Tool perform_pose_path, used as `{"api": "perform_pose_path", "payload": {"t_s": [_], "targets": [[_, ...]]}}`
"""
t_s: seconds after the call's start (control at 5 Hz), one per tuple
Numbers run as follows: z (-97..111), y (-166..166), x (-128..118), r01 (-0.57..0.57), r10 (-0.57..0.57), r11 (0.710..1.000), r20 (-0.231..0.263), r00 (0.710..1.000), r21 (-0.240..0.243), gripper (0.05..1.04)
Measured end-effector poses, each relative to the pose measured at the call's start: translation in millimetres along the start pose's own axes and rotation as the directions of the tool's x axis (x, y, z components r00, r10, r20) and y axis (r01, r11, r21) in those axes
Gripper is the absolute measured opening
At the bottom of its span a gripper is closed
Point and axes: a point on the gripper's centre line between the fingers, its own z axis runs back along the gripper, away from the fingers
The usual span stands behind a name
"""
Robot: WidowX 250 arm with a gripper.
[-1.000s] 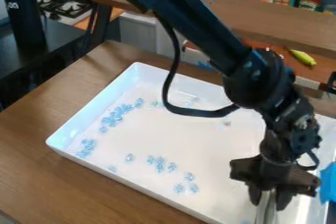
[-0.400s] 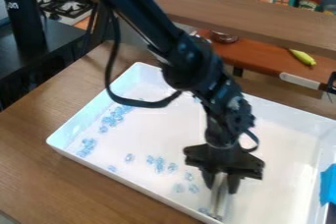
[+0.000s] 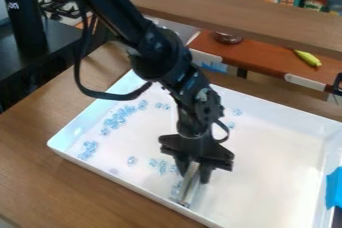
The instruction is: Sweep into pile
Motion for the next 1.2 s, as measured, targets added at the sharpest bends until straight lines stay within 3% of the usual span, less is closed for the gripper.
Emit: {"api": "perform_pose_path", "payload": {"t_s": [0.4,0.6,1.0,1.2], "targets": [[-3.7,40.5,15.2,0.032,-0.036,0.998,0.086,0.996,0.054,0.386],[-2.6,64.4,16.2,0.035,-0.043,0.995,0.084,0.996,0.092,0.386],[1.0,104.1,7.7,0.125,-0.127,0.962,-0.007,0.992,0.242,0.386],[2.8,115.1,6.6,0.138,-0.141,0.942,-0.012,0.990,0.305,0.386]]}}
